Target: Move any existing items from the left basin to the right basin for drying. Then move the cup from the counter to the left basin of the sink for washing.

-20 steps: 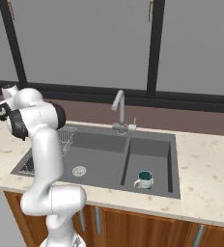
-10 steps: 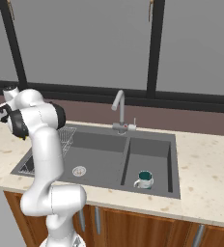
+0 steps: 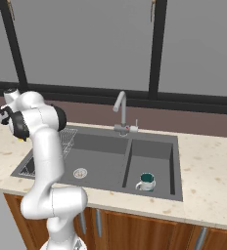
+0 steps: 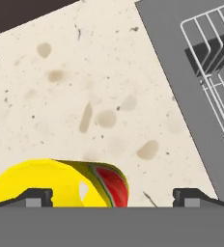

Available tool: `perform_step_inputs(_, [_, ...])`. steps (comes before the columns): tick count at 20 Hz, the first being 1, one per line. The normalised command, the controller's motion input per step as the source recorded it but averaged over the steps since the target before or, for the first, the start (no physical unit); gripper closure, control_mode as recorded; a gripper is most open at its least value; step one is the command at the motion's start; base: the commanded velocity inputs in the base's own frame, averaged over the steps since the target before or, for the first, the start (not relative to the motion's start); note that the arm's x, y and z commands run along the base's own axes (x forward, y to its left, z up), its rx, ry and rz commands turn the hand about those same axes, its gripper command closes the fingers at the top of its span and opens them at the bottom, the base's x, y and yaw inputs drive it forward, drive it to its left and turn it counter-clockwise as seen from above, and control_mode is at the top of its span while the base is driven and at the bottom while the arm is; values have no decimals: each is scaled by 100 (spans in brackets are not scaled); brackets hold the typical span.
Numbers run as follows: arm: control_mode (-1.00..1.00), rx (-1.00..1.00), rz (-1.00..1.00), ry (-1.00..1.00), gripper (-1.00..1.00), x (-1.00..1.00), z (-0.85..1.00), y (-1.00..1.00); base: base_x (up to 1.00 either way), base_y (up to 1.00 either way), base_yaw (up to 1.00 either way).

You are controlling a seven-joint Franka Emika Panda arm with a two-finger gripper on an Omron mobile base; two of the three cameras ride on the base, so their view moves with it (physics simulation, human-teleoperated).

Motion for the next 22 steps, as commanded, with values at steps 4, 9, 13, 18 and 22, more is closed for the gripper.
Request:
perform_step_inputs(4, [-100, 0, 0, 0, -100, -3, -9, 8, 0, 0, 0])
perform_step_inputs(9, [-100, 0, 0, 0, -100, -33, -15, 0, 0, 0, 0])
perform_step_inputs(13, [-100, 2, -2, 0, 100, -52, -24, 0, 0, 0, 0])
perform_step_inputs(18, [-100, 0, 0, 1, 100, -6, -6, 0, 0, 0, 0])
perform_step_inputs(22, [-100, 0, 0, 0, 100, 1, 0, 0, 0, 0, 0])
